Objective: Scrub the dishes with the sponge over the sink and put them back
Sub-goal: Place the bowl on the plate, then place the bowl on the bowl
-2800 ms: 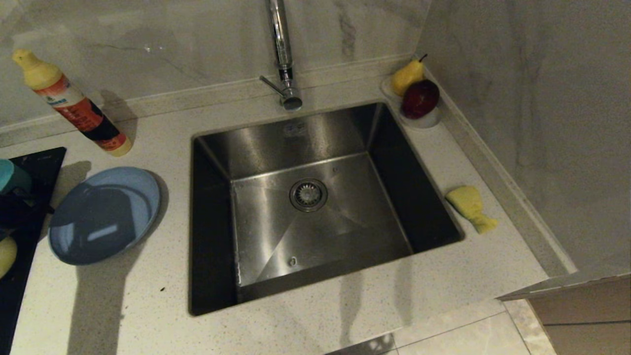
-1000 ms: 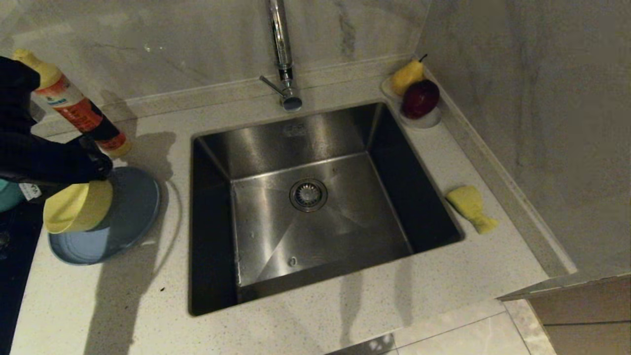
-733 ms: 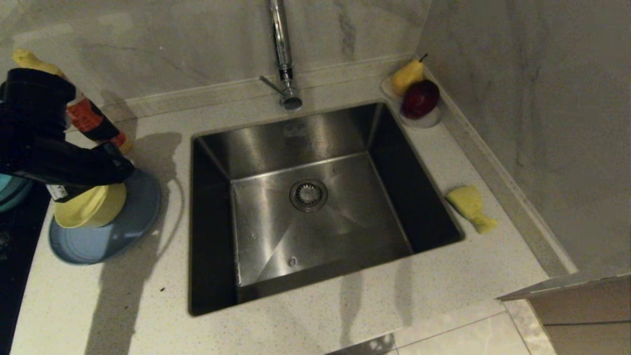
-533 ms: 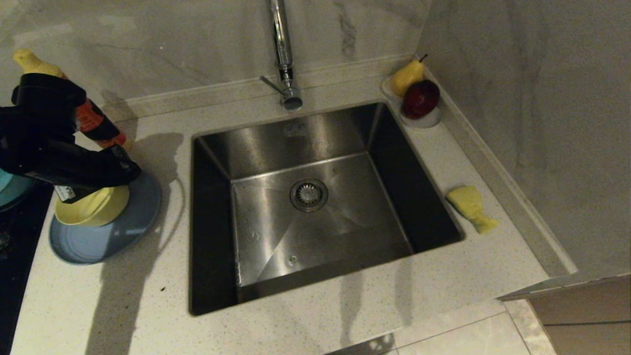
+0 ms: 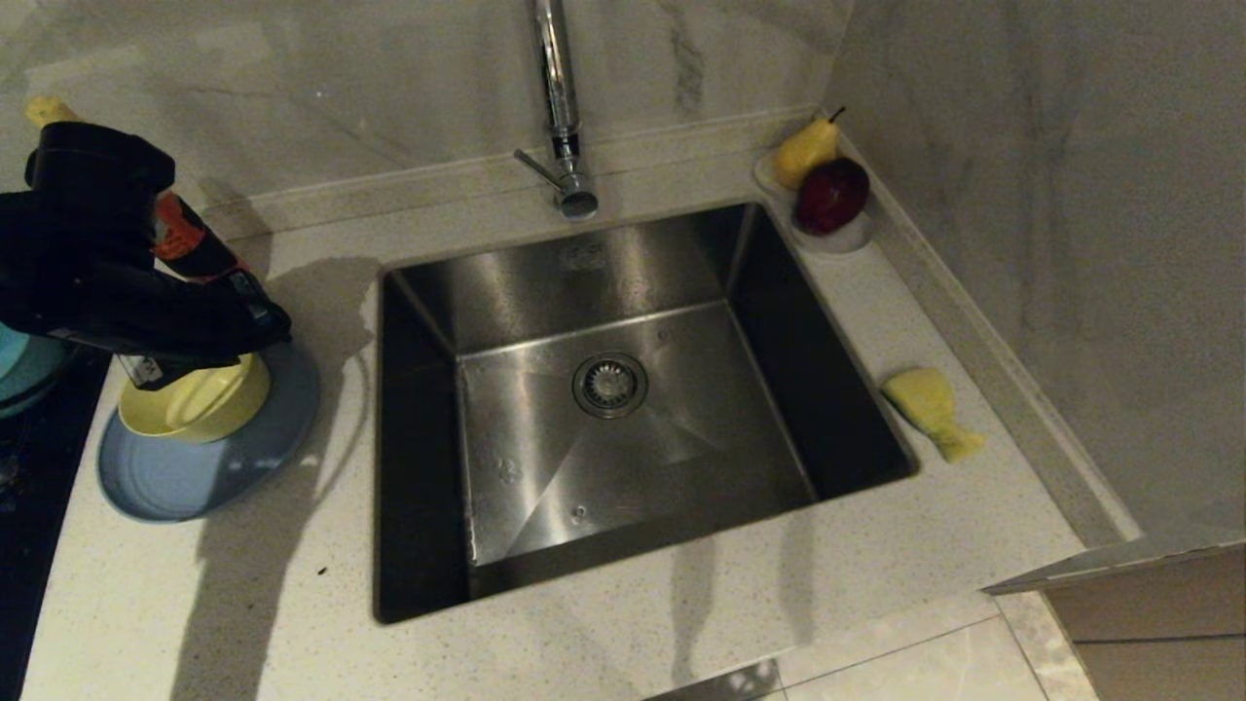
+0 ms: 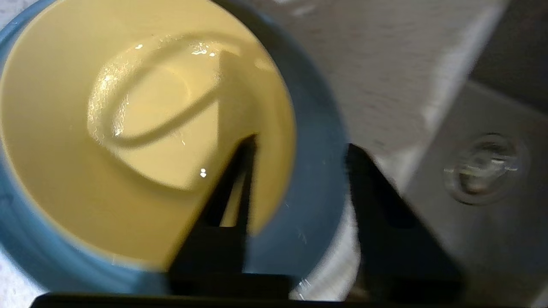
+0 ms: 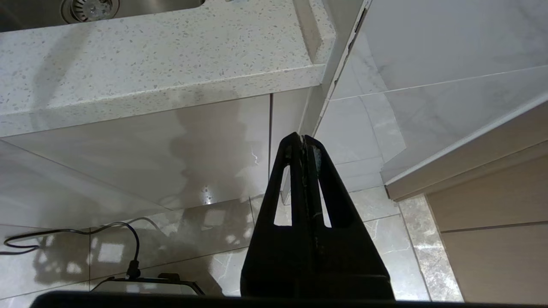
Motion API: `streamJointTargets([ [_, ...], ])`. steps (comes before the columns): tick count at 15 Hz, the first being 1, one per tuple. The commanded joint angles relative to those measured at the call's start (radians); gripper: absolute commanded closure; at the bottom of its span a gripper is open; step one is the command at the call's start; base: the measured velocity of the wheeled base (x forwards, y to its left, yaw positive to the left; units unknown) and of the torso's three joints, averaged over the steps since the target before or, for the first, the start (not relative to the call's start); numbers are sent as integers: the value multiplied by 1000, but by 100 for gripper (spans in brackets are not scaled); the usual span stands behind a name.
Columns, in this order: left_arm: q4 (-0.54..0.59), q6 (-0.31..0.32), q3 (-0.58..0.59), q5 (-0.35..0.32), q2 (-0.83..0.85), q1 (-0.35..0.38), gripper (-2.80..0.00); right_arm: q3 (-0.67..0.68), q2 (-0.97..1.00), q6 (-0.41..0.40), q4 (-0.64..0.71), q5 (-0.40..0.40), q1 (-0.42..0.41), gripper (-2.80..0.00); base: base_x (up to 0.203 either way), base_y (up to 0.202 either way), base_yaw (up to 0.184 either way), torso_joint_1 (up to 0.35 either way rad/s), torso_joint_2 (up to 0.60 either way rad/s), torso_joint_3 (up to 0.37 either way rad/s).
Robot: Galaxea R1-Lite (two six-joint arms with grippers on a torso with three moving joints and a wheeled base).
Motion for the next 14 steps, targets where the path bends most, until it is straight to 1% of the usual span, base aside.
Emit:
streamJointTargets([
  [1,-1,-7,-12,4,-49,-13,-280,0,1,0,0,0,0,0,0,0,0,0,0,0],
  [5,7,-6,-89,18,-119,-9,-280,0,1,0,0,0,0,0,0,0,0,0,0,0],
  [6,9,-6,-103,34,-145,-4,-280,0,1,0,0,0,0,0,0,0,0,0,0,0],
  [8,10,-2,-120,87,-175,28,-280,0,0,0,0,0,0,0,0,0,0,0,0,0],
  [9,12,0,-126,114,-176,52,0,0,0,0,0,0,0,0,0,0,0,0,0,0],
  [11,27,5,-125,129,-178,104,0,0,1,0,0,0,0,0,0,0,0,0,0,0],
  [14,28,14,-125,125,-172,225,0,0,0,0,0,0,0,0,0,0,0,0,0,0],
])
